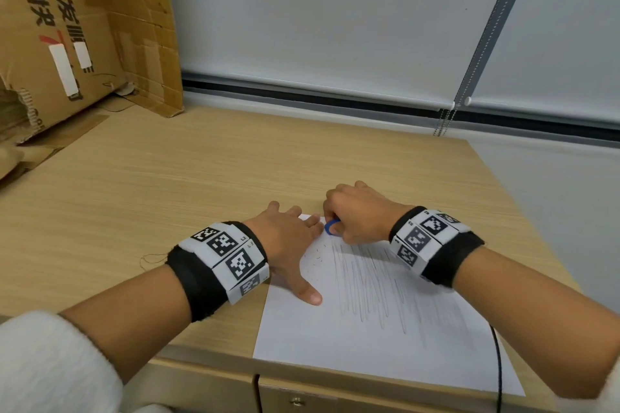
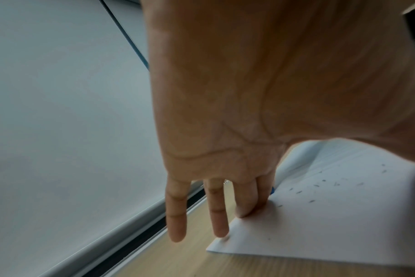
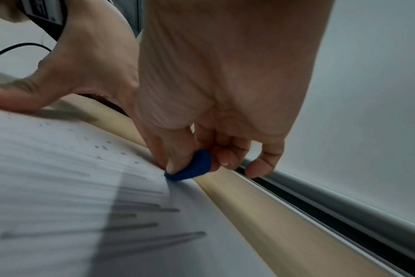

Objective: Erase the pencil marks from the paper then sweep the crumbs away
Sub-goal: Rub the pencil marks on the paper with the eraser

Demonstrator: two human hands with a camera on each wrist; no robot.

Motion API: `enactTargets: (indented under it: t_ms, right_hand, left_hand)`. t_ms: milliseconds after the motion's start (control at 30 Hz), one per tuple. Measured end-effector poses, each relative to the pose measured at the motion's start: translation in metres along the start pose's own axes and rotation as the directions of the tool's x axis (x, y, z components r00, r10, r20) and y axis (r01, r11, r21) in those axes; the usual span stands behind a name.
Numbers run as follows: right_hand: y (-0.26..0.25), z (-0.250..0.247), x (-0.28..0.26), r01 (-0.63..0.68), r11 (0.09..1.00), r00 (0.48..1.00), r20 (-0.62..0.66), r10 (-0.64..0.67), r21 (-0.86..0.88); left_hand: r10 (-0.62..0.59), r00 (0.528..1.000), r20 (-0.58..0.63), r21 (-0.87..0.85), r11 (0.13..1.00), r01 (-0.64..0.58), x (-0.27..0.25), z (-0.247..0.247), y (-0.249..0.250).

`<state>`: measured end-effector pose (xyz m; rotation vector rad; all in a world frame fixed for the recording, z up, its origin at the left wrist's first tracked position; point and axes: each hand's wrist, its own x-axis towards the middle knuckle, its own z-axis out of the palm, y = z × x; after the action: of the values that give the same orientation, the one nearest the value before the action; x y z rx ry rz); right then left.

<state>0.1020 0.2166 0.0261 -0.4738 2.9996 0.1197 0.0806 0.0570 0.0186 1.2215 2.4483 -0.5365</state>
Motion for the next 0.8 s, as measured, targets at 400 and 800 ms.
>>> enactTargets:
  t_ms: [400, 800]
  right_hand:
    - [0.0024, 0.0008, -0.0034, 0.065, 0.989, 0.996, 0.045, -0.071, 0.133]
    - [0.0028, -0.0051, -0.0048, 0.031, 0.976, 0.986, 0.152, -0.065, 0.217]
  left_hand:
    - [0.027, 1.000, 0.000, -0.073, 0.997, -0.027, -0.0012, 0.0025, -0.0030]
    - [0.008, 0.999, 0.038, -0.038, 0.999, -0.007, -0.0011, 0.0008, -0.0021]
